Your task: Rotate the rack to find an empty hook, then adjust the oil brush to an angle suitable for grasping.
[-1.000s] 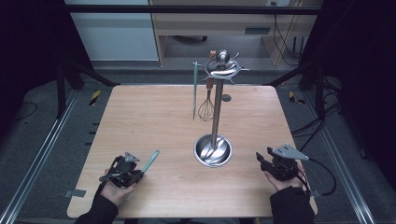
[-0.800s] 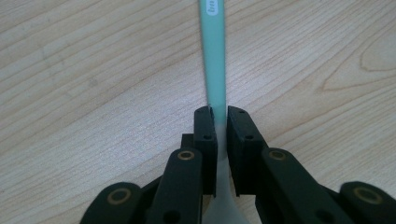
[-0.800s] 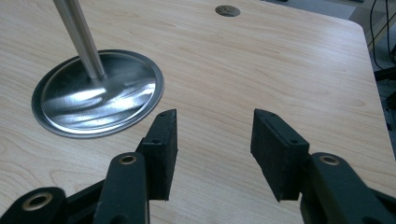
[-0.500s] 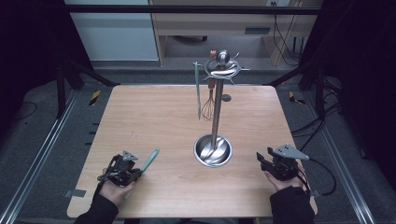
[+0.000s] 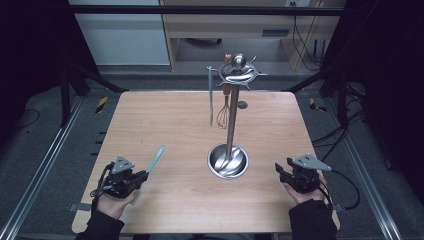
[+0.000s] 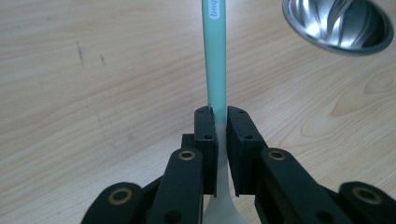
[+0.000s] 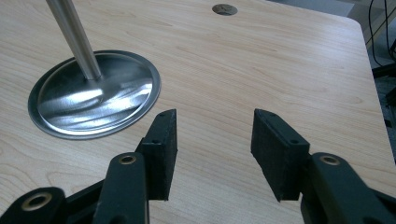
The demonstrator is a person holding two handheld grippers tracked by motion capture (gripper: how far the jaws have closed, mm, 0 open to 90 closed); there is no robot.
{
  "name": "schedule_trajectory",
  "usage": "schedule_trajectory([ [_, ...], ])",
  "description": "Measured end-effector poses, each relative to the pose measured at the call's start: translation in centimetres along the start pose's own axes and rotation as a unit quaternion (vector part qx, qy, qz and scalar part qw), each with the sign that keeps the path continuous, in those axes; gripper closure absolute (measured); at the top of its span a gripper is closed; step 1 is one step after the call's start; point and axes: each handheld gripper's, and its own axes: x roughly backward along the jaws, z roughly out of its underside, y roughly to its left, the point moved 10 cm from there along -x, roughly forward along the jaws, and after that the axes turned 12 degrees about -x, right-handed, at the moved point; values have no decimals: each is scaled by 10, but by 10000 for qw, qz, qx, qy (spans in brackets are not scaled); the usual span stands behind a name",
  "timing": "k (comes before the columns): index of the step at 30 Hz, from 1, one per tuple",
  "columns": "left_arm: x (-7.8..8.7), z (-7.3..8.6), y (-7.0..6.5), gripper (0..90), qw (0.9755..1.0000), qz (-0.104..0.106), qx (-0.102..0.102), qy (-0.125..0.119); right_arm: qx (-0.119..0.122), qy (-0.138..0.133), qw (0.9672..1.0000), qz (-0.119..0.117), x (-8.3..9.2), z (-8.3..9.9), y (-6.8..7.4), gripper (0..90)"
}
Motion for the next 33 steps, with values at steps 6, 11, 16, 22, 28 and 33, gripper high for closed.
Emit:
schedule_trajectory([
  [6, 14, -18, 4, 827, 9988, -116, 61, -465, -7, -9, 10000, -10, 0, 0, 0, 511],
  [11, 24, -30, 5, 827, 9971, -167, 45, -747, -22, -5, 10000, 15, -1, 0, -1, 511],
  [16, 34, -44, 3, 827, 9945, -192, 17, -1030, -18, -6, 10000, 10, -1, 0, -1, 510],
  [22, 43, -59, -4, 827, 9912, -216, -122, -1299, -14, -4, 10000, 20, -1, 0, -2, 510],
  [28, 54, -78, -9, 828, 9870, -206, -233, -1580, 4, -9, 10000, 23, -1, 0, -2, 510],
  [33, 62, -96, -15, 827, 9829, -150, -300, -1813, -24, 4, 10000, 11, 0, 0, -1, 510],
])
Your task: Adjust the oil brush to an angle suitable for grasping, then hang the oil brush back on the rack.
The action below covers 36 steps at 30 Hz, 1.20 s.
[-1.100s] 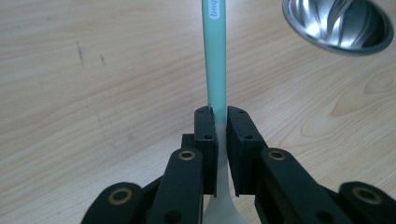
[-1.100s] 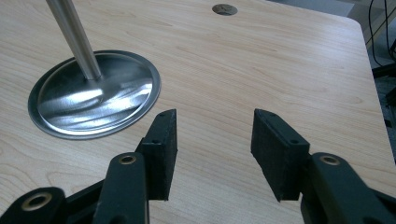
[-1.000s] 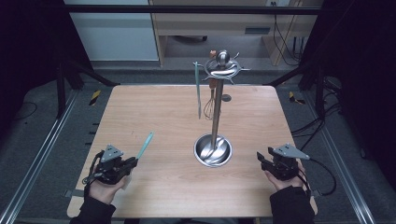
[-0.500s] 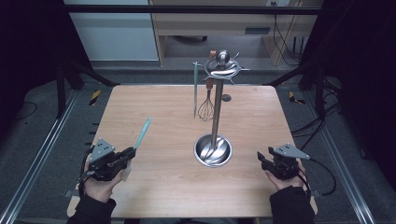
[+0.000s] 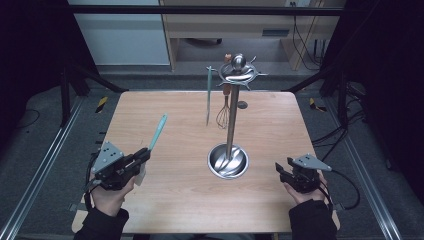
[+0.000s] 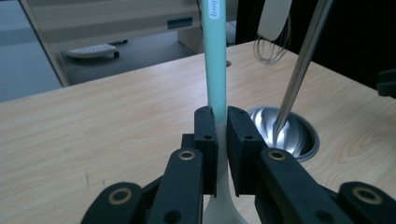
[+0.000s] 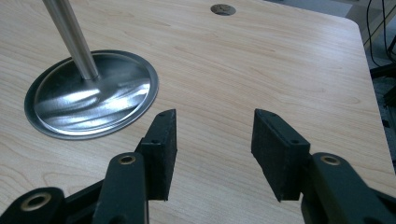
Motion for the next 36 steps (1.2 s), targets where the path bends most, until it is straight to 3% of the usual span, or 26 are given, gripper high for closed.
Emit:
schedule_trajectory([
  [9, 1, -30, -8, 827, 9991, 131, -18, -407, 36, 30, 10000, 29, -3, 1, -1, 511],
  [18, 0, -50, -16, 827, 9975, 199, -40, -675, -16, 32, 10000, 23, -2, 1, -1, 511],
  [24, -1, -68, -24, 827, 9951, 285, -159, -932, 12, 30, 10000, 41, -3, 1, -2, 511],
  [28, -2, -78, -31, 827, 9946, 332, -175, -971, -19, 35, 10000, 31, -3, 1, -2, 511],
  [36, 0, -101, -47, 827, 9909, 483, -305, -1220, -9, 7, 10000, 13, -1, 0, -2, 511],
])
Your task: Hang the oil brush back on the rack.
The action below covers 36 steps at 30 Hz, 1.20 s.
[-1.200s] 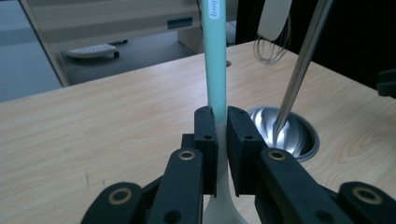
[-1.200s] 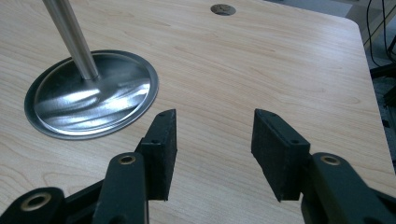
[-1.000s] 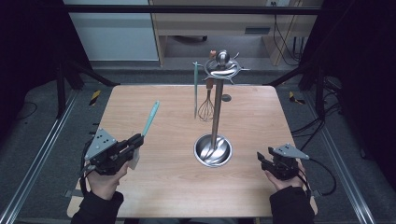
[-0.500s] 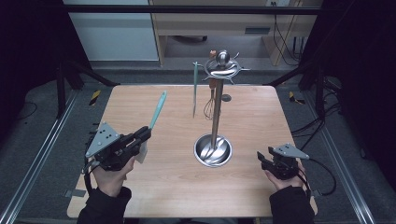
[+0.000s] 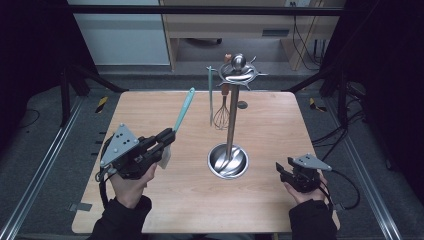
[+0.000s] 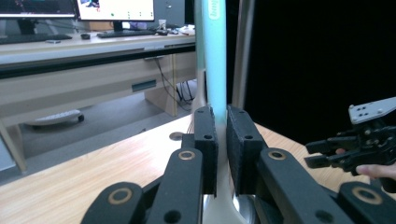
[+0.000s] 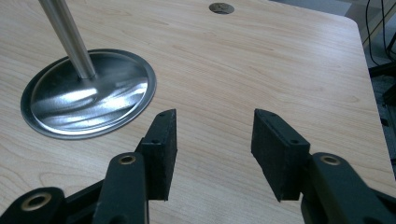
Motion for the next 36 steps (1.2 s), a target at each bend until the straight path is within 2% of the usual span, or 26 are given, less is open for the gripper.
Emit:
schedule_trajectory([
  [6, -4, -13, -7, 827, 9999, 102, -64, -100, 18, -7, 10000, 20, 0, 0, -2, 511],
  [18, -16, -26, -20, 827, 9994, 255, -134, -181, -20, 7, 10000, -9, 0, 1, -3, 513],
  [36, -26, -27, -24, 827, 9993, 301, -174, -122, -8, 33, 10000, -20, 0, 1, -1, 513],
])
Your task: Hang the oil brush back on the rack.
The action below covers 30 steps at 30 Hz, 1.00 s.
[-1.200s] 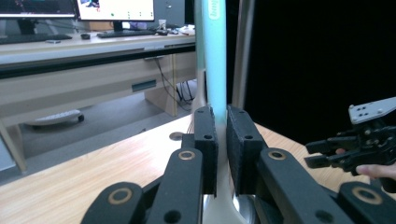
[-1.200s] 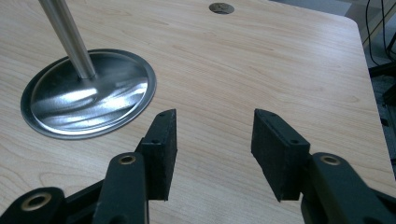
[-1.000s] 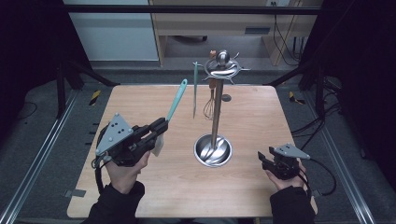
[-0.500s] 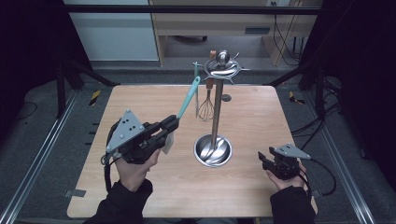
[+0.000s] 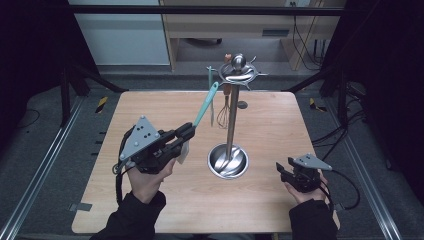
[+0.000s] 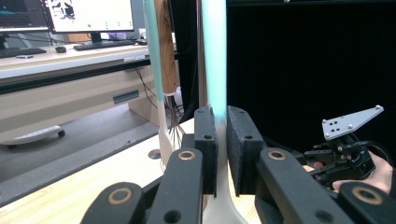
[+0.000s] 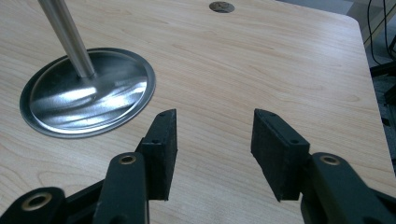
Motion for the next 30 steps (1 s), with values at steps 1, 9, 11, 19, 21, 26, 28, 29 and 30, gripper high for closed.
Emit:
schedule_trajectory([
  [1, -1, 0, 0, 826, 10000, 6, -3, 5, 20, -12, 10000, 5, 0, 0, 0, 513],
  [9, -9, 2, -1, 826, 9999, 2, -58, 119, 8, -10, 10000, -3, 0, 0, 0, 513],
  [11, -12, 3, -2, 826, 9999, 10, -58, 143, 18, -18, 10000, -3, 0, 0, 0, 513],
  [19, -22, 5, -2, 826, 9997, -6, -56, 220, 31, -9, 10000, 3, 0, 0, 0, 512],
  [21, -25, 6, -2, 826, 9997, -21, -74, 252, 35, -9, 10000, 0, 0, 0, 0, 513],
  [26, -33, 8, -3, 825, 9997, -21, -44, 260, 31, -5, 10000, -7, 0, 0, 1, 513],
  [28, -36, 8, -2, 825, 9996, -27, -39, 261, 31, -6, 10000, -9, 0, 0, 1, 512],
  [29, -37, 9, -2, 825, 9997, -31, -35, 256, 41, -10, 10000, -7, 0, 0, 1, 513],
  [30, -38, 9, -2, 825, 9997, -31, -27, 252, 38, -8, 10000, -8, 0, 0, 1, 512],
])
